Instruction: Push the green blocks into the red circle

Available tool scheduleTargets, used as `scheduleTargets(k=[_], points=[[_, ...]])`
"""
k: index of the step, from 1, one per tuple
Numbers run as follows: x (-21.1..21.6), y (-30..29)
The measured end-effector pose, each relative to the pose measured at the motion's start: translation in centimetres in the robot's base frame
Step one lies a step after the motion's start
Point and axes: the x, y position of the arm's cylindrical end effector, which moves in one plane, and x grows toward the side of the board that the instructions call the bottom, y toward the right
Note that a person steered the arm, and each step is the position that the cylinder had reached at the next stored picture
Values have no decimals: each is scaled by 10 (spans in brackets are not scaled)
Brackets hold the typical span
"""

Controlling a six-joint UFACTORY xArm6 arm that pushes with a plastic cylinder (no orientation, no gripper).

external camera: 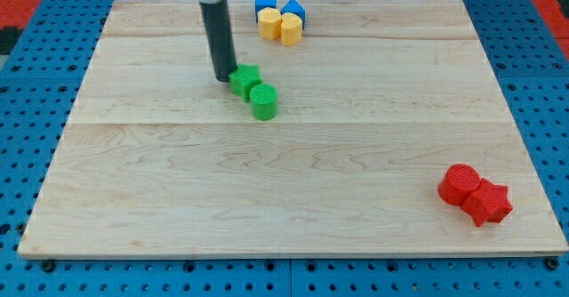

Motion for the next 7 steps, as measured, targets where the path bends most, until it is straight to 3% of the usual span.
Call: scheduleTargets(k=[1,2,3,4,5,7], points=[[53,3],[69,48],[60,-11],[10,-38],[-11,-9],[56,127]])
